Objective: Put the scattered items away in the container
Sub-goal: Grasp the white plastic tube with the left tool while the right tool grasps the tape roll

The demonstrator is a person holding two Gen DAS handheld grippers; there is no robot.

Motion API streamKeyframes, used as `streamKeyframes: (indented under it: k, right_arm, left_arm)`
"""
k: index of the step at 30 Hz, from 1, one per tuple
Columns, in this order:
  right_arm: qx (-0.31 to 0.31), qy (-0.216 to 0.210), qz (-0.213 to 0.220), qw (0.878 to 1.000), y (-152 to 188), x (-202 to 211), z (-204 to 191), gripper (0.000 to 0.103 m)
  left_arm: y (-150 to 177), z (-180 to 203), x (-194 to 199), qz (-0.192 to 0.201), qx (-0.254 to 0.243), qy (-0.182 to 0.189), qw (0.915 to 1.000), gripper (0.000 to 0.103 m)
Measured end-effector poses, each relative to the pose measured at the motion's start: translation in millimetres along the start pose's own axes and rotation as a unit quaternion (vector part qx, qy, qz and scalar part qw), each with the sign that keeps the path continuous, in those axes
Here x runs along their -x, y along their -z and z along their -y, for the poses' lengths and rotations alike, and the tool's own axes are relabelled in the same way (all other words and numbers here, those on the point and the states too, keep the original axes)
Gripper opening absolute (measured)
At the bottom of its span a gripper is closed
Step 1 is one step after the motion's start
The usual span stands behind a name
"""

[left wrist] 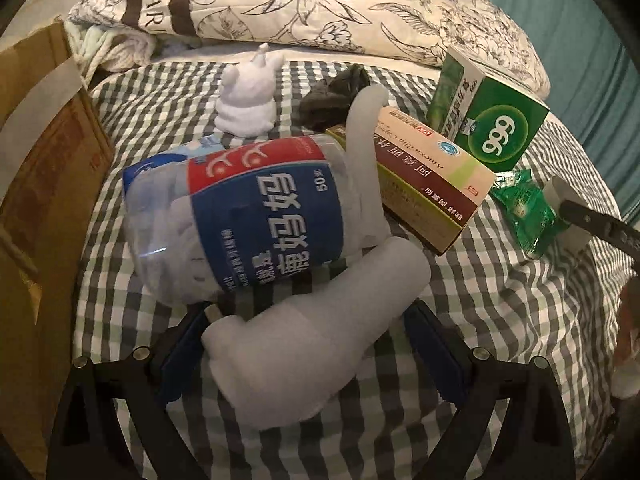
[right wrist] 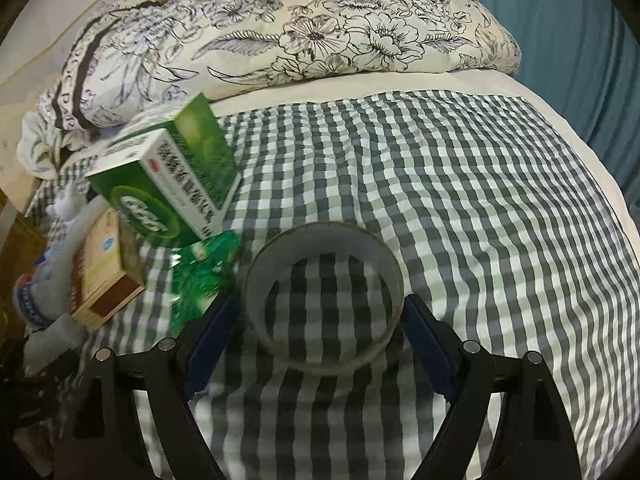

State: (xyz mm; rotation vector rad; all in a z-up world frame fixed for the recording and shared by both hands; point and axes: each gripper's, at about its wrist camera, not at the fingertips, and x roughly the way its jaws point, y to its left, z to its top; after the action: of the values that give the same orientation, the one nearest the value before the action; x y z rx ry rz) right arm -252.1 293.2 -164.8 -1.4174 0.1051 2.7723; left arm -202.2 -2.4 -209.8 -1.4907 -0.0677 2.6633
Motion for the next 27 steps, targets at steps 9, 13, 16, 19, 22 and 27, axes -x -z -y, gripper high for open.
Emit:
streamKeyframes:
  k: [9,13,16,19,22,27]
  right_arm:
    - [0.026,0.039,-0.011,0.999,3.5,-23.3,-6.5,0.083]
    - [0.027,0.043,-0.007,0.999,6.7,-16.6,-6.6,0.082]
    - [0.024,0.037,-0.005,0.999,9.3,-9.1,-6.1,0.082]
    - [0.021,0.033,-0.002,0.999,14.8,1.0,-5.2,0.082]
    - [0.017,0.032,-0.001,0.999,19.5,12.0,-3.1,0.082]
    - [0.014,0.026,0.010,1.000,21.4,33.2,-1.0,0.082]
  left_arm:
    - [2.6,-2.9,5.7,0.016,-0.003,0.009,0.9998,0.074]
    - [3.8,-0.6,8.6,0.015,-0.017,0.011,0.9997,0.067]
    - [5.3,-1.4,11.7,0.016,-0.017,0.010,0.9997,0.067]
    - [7.1,-2.2,18.5,0.021,-0.016,0.009,0.9996,0.067]
    - [7.6,-2.6,28.3,0.029,-0.016,0.010,0.9994,0.067]
    - [8.5,-1.8,47.8,0.045,-0.015,0.009,0.9988,0.067]
